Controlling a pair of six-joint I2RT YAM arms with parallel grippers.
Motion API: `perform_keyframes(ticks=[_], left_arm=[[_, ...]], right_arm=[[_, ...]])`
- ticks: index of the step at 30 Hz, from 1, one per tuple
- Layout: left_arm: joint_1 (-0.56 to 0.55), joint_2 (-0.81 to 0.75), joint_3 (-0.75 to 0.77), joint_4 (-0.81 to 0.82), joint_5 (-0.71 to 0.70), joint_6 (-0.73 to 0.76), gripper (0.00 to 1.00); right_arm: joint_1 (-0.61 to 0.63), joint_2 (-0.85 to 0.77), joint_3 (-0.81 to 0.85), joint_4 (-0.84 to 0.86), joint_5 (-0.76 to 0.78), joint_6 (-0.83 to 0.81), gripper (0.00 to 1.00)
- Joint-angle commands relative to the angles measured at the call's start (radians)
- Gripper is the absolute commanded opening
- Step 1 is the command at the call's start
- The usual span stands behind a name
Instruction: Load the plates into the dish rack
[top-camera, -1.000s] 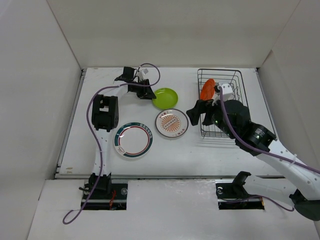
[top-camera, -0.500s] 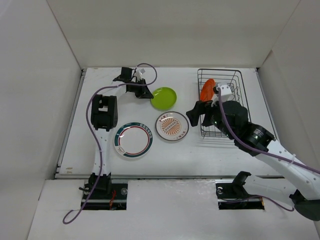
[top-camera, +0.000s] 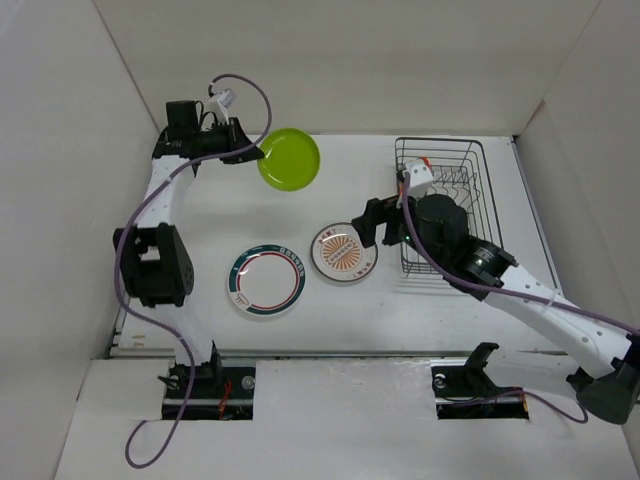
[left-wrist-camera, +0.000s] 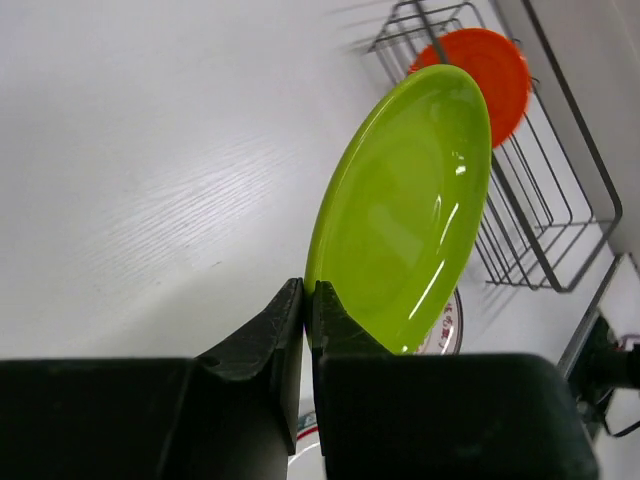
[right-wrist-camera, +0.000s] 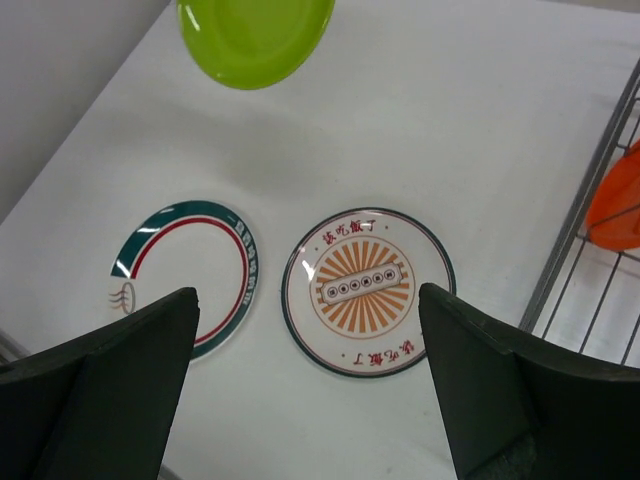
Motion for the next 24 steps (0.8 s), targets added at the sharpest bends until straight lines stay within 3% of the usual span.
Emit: perform_keyframes(ticks=[1,5,10,19,22,24], left_arm=[[-0.053,-0.181,-0.108,-0.017,0.037,0.130,0.00],[-0.088,-0.327,-0.196,-0.043,0.037,0.172,0.00],[-0.125,-0.376,-0.196,-0.152,0.112,0.193,0.00],[-0.165,-0.505,-0.214,-0.172,0.172,0.208,0.00],[-0.165,-0.515,-0.214,-0.172,0.195,0.208,0.00],[-0.174,-0.516,-0.214,-0.163,0.195,0.208,0.00]], right_arm=[[0.011,0.046,0.080,0.179,-0.035,-0.049,0.95],[-0.010,0.160,0.140,0.259,-0.124,-0.083,0.95],[-0.078,0.209,0.158,0.341,-0.262,-0.055,0.95],[-0.109,0.302,0.158,0.365,-0.290,-0.053,0.95],[-0.127,0.316,0.158,0.404,-0.371,-0.043,0.85],[-0.148,0.335,0.158,0.426,-0.431,-0.020,0.73]])
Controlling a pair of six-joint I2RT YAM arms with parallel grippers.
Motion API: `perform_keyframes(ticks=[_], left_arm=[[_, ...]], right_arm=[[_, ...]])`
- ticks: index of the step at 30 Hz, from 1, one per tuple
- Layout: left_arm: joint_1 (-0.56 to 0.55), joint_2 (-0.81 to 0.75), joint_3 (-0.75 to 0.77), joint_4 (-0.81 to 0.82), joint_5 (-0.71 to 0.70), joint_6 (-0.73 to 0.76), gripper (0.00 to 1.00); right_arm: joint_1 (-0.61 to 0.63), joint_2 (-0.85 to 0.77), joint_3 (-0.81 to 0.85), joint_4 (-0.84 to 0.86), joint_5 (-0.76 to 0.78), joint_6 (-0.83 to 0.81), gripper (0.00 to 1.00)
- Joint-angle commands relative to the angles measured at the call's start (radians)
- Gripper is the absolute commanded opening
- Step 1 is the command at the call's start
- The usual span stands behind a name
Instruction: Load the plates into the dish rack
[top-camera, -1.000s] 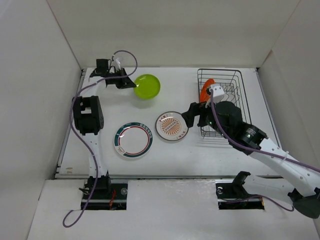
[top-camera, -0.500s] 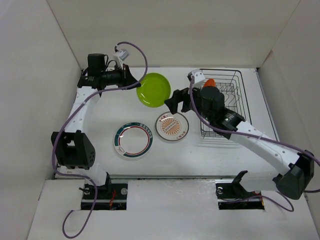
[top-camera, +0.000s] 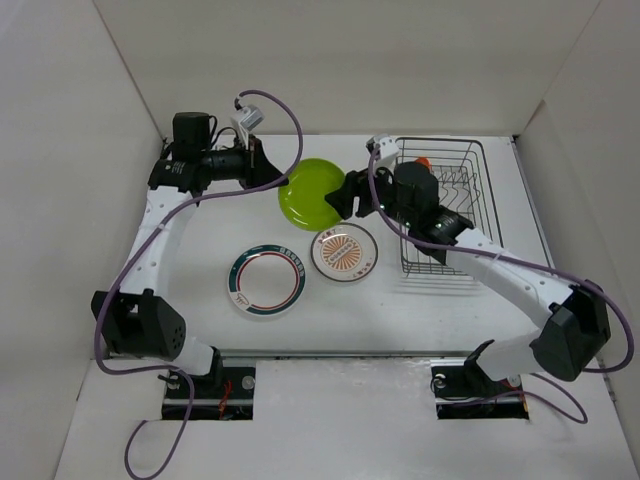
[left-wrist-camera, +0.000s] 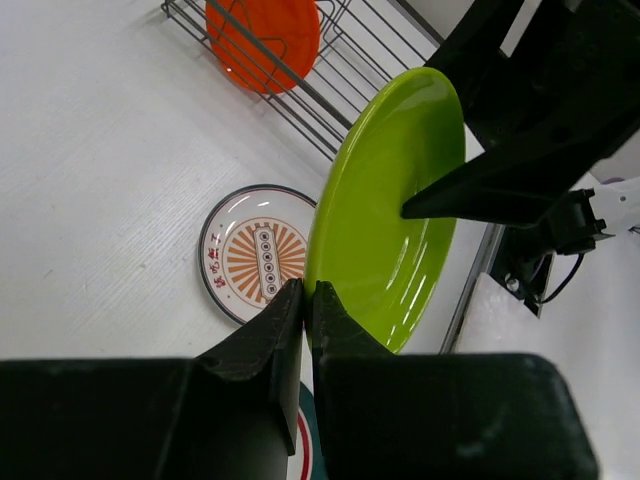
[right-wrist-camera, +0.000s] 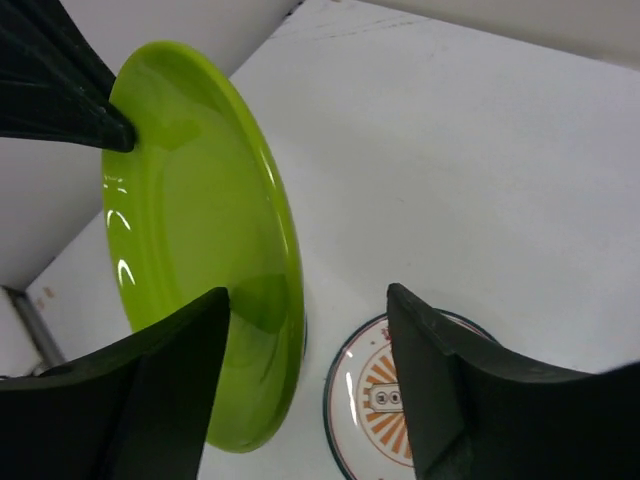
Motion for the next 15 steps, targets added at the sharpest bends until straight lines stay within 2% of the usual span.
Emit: perform_keyframes(ticks=[1,2,3,5,6,8,10,12,13,14,15], left_arm=[[-0.009,-0.051,0.008,0.023,0.065,0.015,0.00],[-0.009,-0.051,0.008,0.023,0.065,0.015,0.00],[-0.009,-0.051,0.008,0.023,0.065,0.015,0.00],[-0.009,-0.051,0.008,0.023,0.065,0.015,0.00],[-0.009,-0.051,0.008,0.023,0.065,0.005,0.00],[-0.009,-0.051,0.008,0.035,0.046,0.005,0.00],[-0.009,-0.041,0.017,0.035,0.013,0.005,0.33],[-0.009,-0.041,0.017,0.047,-0.032,-0.022,1.00],[-0.009,-0.041,0.017,0.047,-0.073,-0.022,1.00],[-0.009,-0.041,0.017,0.047,-0.095,-0.022,1.00],[-0.009,-0.041,0.017,0.057,-0.122,-0.022,1.00]], right_arm=[[-0.022,0.006,0.045,0.131,-0.127,0.035,0.67],[-0.034,0.006,0.036,0.147,-0.147,0.057,0.60],[-0.054,0.006,0.013,0.185,-0.199,0.069,0.41],[-0.079,-0.007,-0.016,0.243,-0.250,0.133,0.26],[-0.096,-0.007,-0.036,0.286,-0.284,0.162,0.13],[-0.148,-0.017,-0.073,0.407,-0.388,0.231,0.03],[-0.176,-0.027,-0.082,0.408,-0.422,0.272,0.00],[-0.205,-0.048,-0.073,0.352,-0.381,0.272,0.00],[-0.220,-0.083,-0.073,0.302,-0.341,0.234,0.00],[-0.248,-0.102,-0.055,0.252,-0.239,0.212,0.00],[-0.261,-0.120,-0.039,0.122,-0.167,0.181,0.00]])
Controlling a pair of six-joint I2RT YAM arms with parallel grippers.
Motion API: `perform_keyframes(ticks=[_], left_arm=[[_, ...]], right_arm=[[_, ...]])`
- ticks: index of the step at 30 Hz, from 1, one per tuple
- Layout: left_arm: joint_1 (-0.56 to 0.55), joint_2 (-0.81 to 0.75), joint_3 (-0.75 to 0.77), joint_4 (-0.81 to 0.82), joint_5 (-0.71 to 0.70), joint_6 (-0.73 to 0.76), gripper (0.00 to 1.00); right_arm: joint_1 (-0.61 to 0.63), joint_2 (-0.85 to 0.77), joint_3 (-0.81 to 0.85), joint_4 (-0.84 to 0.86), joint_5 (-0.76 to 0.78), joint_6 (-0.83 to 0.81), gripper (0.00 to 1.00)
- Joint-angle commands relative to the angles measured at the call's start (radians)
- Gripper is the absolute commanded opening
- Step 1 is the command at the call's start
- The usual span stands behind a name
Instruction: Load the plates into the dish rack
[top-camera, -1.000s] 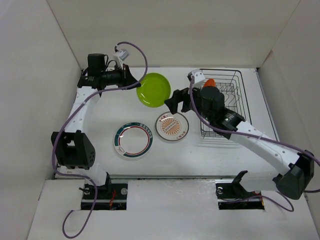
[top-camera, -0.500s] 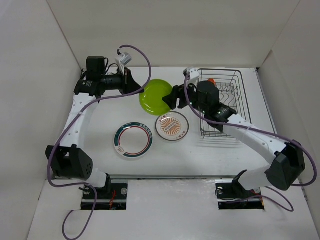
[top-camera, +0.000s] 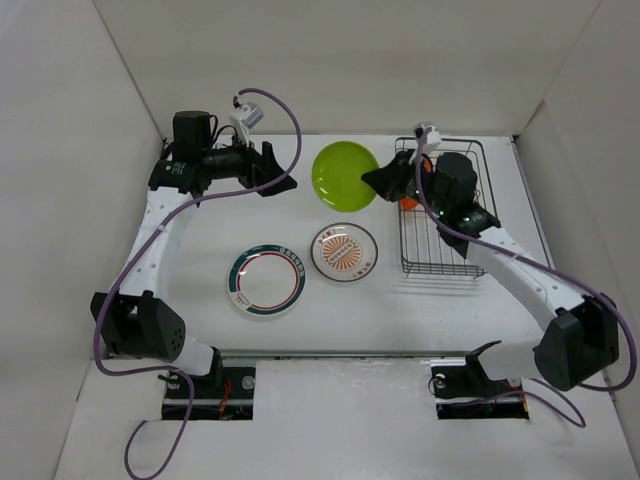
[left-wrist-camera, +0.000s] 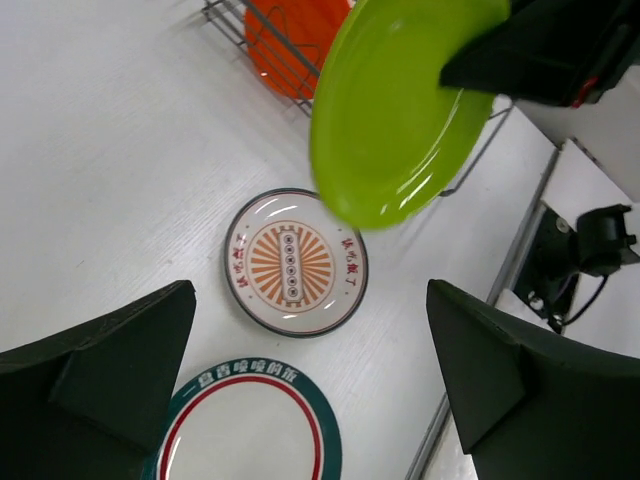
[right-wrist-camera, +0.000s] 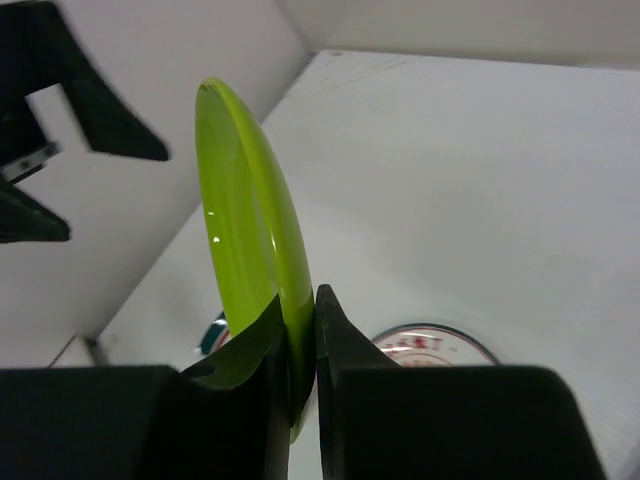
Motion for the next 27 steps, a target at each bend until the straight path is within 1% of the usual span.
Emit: perform_keyframes(ticks=[1,2,3,4,5,6,7,8,9,10,12,15,17,20,27], left_arm=[[0.006,-0.020,0.017,0.031,-0.098,-0.023,1.00],[0.006,-0.030,0.005,0.050,-0.171,-0.023,1.00],[0.006,-0.030,0.005,0.063,-0.216,-0.035,1.00],[0.006,-0.040,-0.009,0.072,-0.257,-0.035,1.00],[0.006,-0.040,-0.009,0.072,-0.324,-0.035,1.00],[0.006,-0.040,-0.009,0.072,-0.351,-0.035,1.00],[0.006,-0.040,-0.009,0.060,-0.374,-0.035,1.00],[0.006,-0.031,-0.009,0.051,-0.389,-0.023,1.00],[0.006,-0.022,0.002,0.039,-0.411,-0.023,1.00],[0.006,-0.022,0.002,0.038,-0.420,-0.014,1.00],[0.006,-0.013,0.002,0.038,-0.429,-0.014,1.00],[0.006,-0.004,0.002,0.029,-0.429,-0.003,1.00],[0.006,0.006,0.002,0.029,-0.429,-0.003,1.00],[0.006,0.006,0.002,0.018,-0.429,0.006,1.00],[0.006,0.006,-0.008,0.018,-0.429,0.017,1.00]], right_arm=[[-0.048,-0.127,0.091,-0.137,0.217,-0.085,0.00],[-0.061,-0.138,0.114,-0.206,0.312,-0.108,0.00],[-0.082,-0.138,0.135,-0.265,0.503,-0.129,0.00],[-0.094,-0.149,0.178,-0.367,0.586,-0.146,0.00],[-0.111,-0.149,0.200,-0.410,0.656,-0.178,0.00],[-0.142,-0.134,0.218,-0.446,0.760,-0.197,0.00],[-0.157,-0.123,0.237,-0.510,0.809,-0.209,0.00],[-0.168,-0.102,0.269,-0.538,0.852,-0.232,0.00],[-0.180,-0.092,0.280,-0.556,0.878,-0.248,0.00],[-0.191,-0.083,0.280,-0.570,0.943,-0.258,0.00],[-0.200,-0.069,0.292,-0.580,0.998,-0.280,0.00],[-0.240,-0.060,0.280,-0.555,0.976,-0.291,0.00],[-0.277,-0.046,0.269,-0.534,0.923,-0.300,0.00],[-0.288,0.003,0.269,-0.509,0.900,-0.329,0.00],[-0.288,0.116,0.320,-0.500,0.887,-0.329,0.00]])
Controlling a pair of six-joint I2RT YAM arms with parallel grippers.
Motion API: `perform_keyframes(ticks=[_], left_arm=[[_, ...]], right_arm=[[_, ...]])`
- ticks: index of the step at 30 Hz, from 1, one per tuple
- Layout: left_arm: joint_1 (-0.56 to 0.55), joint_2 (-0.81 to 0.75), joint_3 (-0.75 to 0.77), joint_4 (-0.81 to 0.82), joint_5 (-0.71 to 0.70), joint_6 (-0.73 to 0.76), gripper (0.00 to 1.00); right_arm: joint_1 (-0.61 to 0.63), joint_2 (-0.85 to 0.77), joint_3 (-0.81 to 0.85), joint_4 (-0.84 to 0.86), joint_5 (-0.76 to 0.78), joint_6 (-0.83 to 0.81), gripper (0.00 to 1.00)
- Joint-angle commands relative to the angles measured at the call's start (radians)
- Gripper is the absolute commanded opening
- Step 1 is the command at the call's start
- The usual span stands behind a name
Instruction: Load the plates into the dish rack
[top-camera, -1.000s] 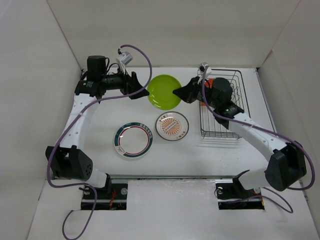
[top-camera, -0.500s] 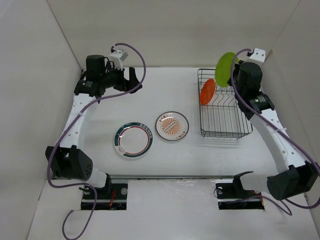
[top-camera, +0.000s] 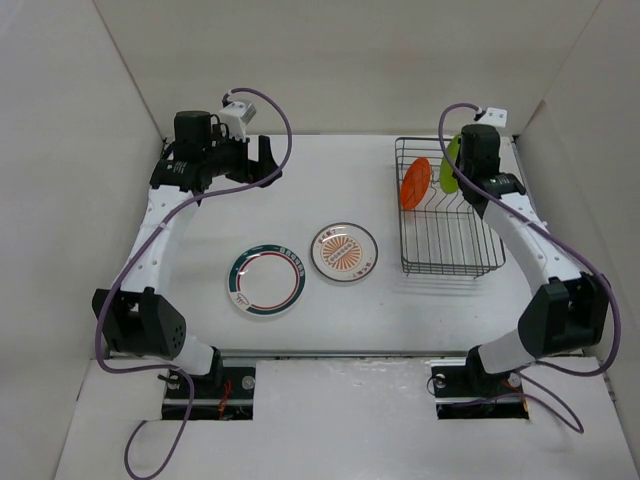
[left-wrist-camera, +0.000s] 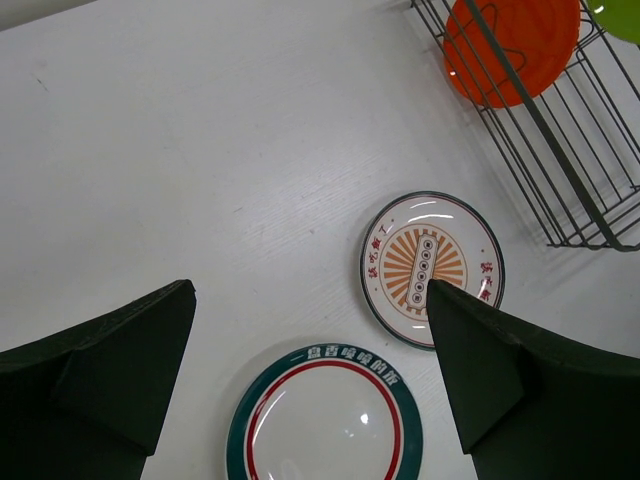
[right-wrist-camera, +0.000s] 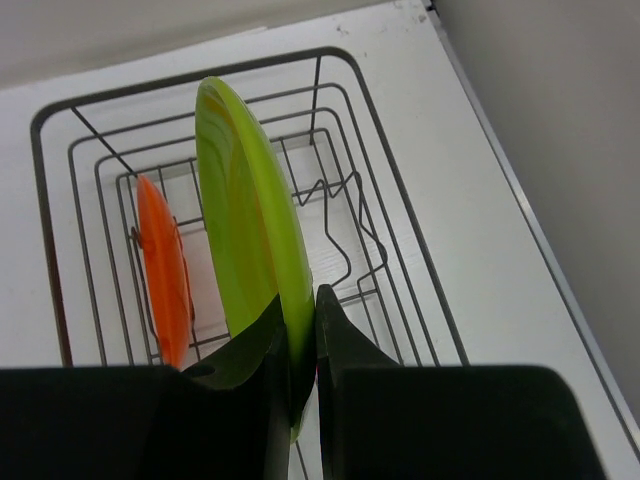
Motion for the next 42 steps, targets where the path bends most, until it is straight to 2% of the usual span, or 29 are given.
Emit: perform_keyframes(ticks=[1,20,23,24,29,30,36,37,42], left_arm=[[0.002,-0.008,-0.007,0.008,-0.003,0.016,1.00],[0.002,0.001,-0.034,0.008,0.006,0.025,1.00],[0.002,0.010,-0.034,0.008,0.006,0.034,1.00],[0.002,0.010,-0.034,0.008,0.006,0.034,1.00],[0.002,0.010,-0.044,0.008,0.006,0.034,1.00],[0.002,0.010,-0.044,0.008,0.006,0.034,1.00],[0.002,-0.027,-0.099,0.008,-0.094,0.091,1.00],[0.002,-0.041,-0.109,0.008,-0.112,0.119,1.00],[0.078,-0.073,-0.194,-0.076,-0.166,0.208,1.00]], right_arm=[[0.000,0.023,0.069,0.054,-0.011,-0.016,0.00],[0.047,0.250,0.129,0.043,0.001,0.032,0.01],[0.047,0.277,0.155,0.023,0.011,0.032,0.15],[0.057,0.278,0.164,0.023,0.020,0.032,0.33],[0.057,0.288,0.174,0.012,0.029,0.032,0.36],[0.057,0.288,0.184,0.012,0.029,0.032,0.41],[0.047,0.276,0.224,-0.026,0.027,0.010,0.47],[0.047,0.253,0.224,-0.026,0.027,0.001,0.53],[0.038,0.157,0.214,-0.048,0.026,0.001,0.63]])
